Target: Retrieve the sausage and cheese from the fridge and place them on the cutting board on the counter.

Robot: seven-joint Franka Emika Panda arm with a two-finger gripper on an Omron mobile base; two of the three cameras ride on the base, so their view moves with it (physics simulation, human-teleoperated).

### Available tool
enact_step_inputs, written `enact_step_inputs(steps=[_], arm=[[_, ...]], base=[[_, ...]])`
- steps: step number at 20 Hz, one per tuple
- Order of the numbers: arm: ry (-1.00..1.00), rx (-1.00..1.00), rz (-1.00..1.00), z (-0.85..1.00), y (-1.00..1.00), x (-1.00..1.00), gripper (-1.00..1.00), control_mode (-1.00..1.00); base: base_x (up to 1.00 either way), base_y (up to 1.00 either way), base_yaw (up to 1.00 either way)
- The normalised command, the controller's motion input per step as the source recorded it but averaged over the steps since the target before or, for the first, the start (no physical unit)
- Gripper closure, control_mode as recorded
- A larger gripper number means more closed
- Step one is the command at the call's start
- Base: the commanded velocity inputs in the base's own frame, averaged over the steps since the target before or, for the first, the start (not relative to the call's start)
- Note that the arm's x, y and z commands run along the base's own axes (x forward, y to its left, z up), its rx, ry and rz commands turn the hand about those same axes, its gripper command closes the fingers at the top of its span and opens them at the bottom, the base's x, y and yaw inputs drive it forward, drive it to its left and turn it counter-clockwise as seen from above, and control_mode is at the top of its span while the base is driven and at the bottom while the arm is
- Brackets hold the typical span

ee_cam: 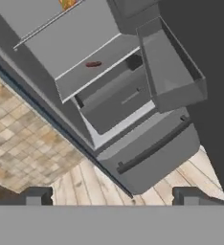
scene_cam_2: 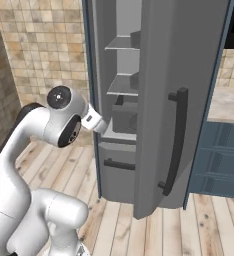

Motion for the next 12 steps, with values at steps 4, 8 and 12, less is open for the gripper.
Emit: enact_step_inputs(steps=[4,8,12], arm=[[0.05,0.28,-0.32,-0.01,0.04,0.73,-1.00,-1.00],[0.01,0.15,-0.27,-0.15,-0.06,0.64,-1.00,-1.00],[0.02,0.17,-0.27,-0.42,-0.06,0.55,-1.00,-1.00]], base=[[0.00,0.00,0.00],[0.00,0.00,0.00],[0.00,0.00,0.00]])
